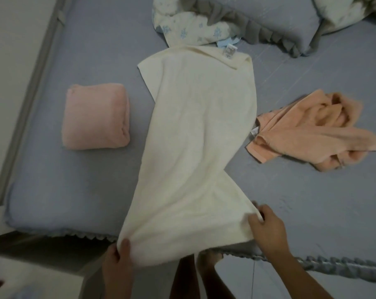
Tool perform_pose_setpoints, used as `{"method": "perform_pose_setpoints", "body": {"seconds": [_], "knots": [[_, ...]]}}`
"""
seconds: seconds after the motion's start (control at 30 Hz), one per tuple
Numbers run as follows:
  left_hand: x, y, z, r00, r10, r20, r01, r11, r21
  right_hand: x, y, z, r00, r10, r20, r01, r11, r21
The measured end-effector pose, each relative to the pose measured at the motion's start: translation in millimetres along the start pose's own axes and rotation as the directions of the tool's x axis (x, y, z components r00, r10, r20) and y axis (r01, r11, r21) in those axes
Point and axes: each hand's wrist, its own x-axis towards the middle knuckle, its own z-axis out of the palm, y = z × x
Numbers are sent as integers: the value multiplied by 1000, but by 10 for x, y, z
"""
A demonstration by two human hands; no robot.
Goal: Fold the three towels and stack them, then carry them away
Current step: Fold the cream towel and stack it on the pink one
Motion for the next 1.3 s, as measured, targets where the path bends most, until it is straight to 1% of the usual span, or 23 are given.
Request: {"method": "perform_pose_setpoints", "body": {"seconds": [0.03, 0.07, 0.1, 0.17, 0.2, 0.23, 0.27, 0.33, 0.4, 0.47, 0.5, 0.57, 0.67, 0.73, 0.8, 0.83, 0.93, 1.0, 1.07, 1.1, 1.17, 1.23, 1.3], "knots": [[32, 4, -58, 1000, -1, 6, 0, 999, 41, -114, 187, -1, 999, 40, 0, -40, 999, -15], [51, 7, -84, 999, 0, 52, -5, 995, 104, -225, 403, 26, 994, 84, 74, -79, 995, -63], [47, 18, -92, 993, 9, 121, -29, 986, 165, -309, 613, 69, 971, 140, 194, -119, 986, -120], [19, 96, -57, 969, 10, 249, -70, 970, 233, -419, 879, 141, 865, 266, 426, -179, 956, -234], [6, 162, -22, 961, 1, 277, -70, 969, 239, -424, 907, 159, 843, 291, 452, -187, 947, -262], [-7, 248, 23, 961, 8, 277, -77, 968, 240, -383, 882, 177, 861, 280, 425, -180, 948, -261], [-21, 374, 70, 963, 46, 265, -109, 968, 225, -322, 810, 188, 898, 255, 359, -182, 957, -225], [-19, 682, 176, 950, 193, 246, -230, 964, 131, -134, 547, 137, 953, 214, 216, -197, 976, -96], [88, 1061, 305, 922, 296, 250, -316, 948, 45, 120, 210, 43, 985, 115, 126, -114, 993, -13], [274, 1473, 448, 917, 317, 241, -328, 945, 7, 450, -160, -50, 998, 1, 59, -4, 999, 53], [382, 1666, 510, 926, 314, 211, -318, 948, -15, 621, -356, -102, 999, -30, 21, 28, 994, 101], [638, 1980, 609, 951, 254, 175, -239, 966, -104, 923, -681, -193, 999, -43, -28, 47, 981, 186], [901, 2184, 646, 953, 148, 265, -71, 958, -277, 1203, -841, -254, 998, -48, -32, 52, 990, 132], [971, 2174, 545, 977, 131, 166, -55, 916, -398, 1224, -785, -316, 996, -13, -88, 21, 995, 93], [938, 2039, 396, 988, 133, 77, -77, 862, -501, 1170, -657, -370, 991, 39, -127, -27, 995, 95], [886, 1947, 338, 988, 135, 71, -84, 870, -486, 1131, -608, -378, 991, 50, -120, -42, 996, 74], [795, 1737, 339, 980, 171, 104, -140, 956, -257, 1042, -617, -345, 997, 64, -48, -63, 998, 13], [820, 1843, 439, 966, 245, 79, -231, 961, -152, 1022, -763, -349, 994, 41, -101, -39, 999, 24], [899, 2093, 561, 939, 342, 42, -338, 938, -76, 1010, -950, -393, 972, -5, -234, 9, 1000, 14], [937, 2252, 628, 921, 386, 42, -384, 922, -60, 1009, -1057, -418, 961, -39, -274, 47, 999, 24], [1036, 2590, 784, 908, 412, 73, -408, 911, -64, 1040, -1290, -443, 958, -99, -269, 127, 988, 87], [1125, 2955, 927, 903, 412, 122, -406, 911, -73, 1187, -1539, -460, 965, -124, -231, 160, 976, 145], [1243, 3285, 1031, 904, 397, 155, -396, 917, -39, 1473, -1759, -495, 959, -160, -234, 192, 974, 122]]}}
